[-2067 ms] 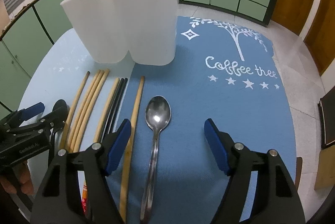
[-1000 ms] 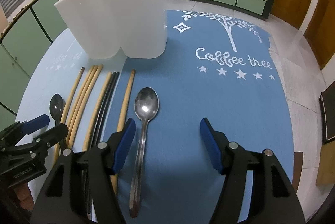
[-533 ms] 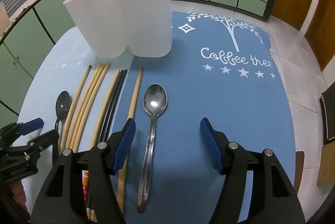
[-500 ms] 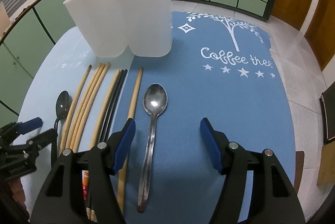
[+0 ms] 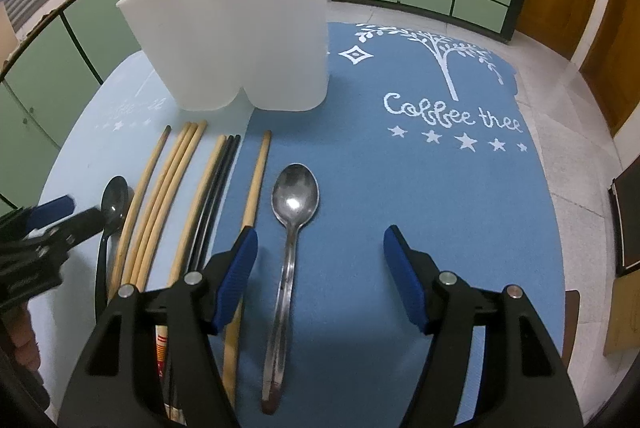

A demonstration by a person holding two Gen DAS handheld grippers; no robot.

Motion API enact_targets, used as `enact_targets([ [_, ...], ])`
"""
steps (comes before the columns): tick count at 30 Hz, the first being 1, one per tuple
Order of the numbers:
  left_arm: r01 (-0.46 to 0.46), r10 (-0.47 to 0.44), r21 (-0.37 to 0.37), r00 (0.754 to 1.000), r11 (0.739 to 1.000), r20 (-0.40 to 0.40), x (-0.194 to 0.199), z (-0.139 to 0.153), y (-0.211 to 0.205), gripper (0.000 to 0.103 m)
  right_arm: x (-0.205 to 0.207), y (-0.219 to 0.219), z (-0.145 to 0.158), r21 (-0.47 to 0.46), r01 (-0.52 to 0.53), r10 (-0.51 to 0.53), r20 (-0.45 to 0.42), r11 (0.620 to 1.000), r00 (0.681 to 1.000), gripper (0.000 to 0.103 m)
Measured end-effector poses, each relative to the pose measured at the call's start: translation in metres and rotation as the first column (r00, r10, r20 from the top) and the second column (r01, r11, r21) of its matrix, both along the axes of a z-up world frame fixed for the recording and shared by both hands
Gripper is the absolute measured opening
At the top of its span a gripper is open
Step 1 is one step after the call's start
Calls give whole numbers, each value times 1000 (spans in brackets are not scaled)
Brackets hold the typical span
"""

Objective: Organize utensils

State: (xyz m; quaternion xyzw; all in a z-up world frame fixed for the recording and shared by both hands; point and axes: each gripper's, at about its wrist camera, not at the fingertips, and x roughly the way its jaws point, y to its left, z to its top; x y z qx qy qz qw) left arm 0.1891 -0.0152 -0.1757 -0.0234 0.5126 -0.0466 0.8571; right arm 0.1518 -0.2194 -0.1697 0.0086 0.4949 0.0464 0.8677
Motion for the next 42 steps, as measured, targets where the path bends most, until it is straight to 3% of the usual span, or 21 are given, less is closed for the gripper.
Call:
enact_targets([
  [5, -34, 34, -13, 999, 999, -4, 15, -5, -4, 73, 2, -1, -2, 0, 6, -6, -2, 1000, 1000, 64],
  [11, -59, 59, -47, 998, 997, -13, 13, -11, 1, 61, 3, -2, -6, 1, 7, -7, -7, 1000, 1000, 64],
  [17, -34, 35, -67, 999, 997, 12, 11, -11, 0, 39, 4, -2, -6, 4, 13, -13, -5, 1000, 1000, 64],
  [25, 91, -85, -94, 994, 991, 67, 21, -12, -6, 7, 3, -1, -2, 2, 9, -9, 9, 1000, 1000, 64],
  [29, 169, -163, -63, 983, 984, 89, 32, -11, -9, 6, 3, -2, -1, 3, 15, -15, 11, 1000, 1000, 64],
  [35, 175, -166, -85, 981, 981, 103, 27, 0, -4, 9, 2, -4, -2, 4, 22, -22, 7, 1000, 1000, 64],
  [38, 157, -149, -82, 984, 984, 96, 18, 3, -2, 43, 2, -4, -3, 3, 19, -19, 8, 1000, 1000, 64],
  [42, 122, -116, -78, 990, 989, 77, 10, 6, -8, 62, 3, -2, -4, 6, 18, -18, 7, 1000, 1000, 64],
])
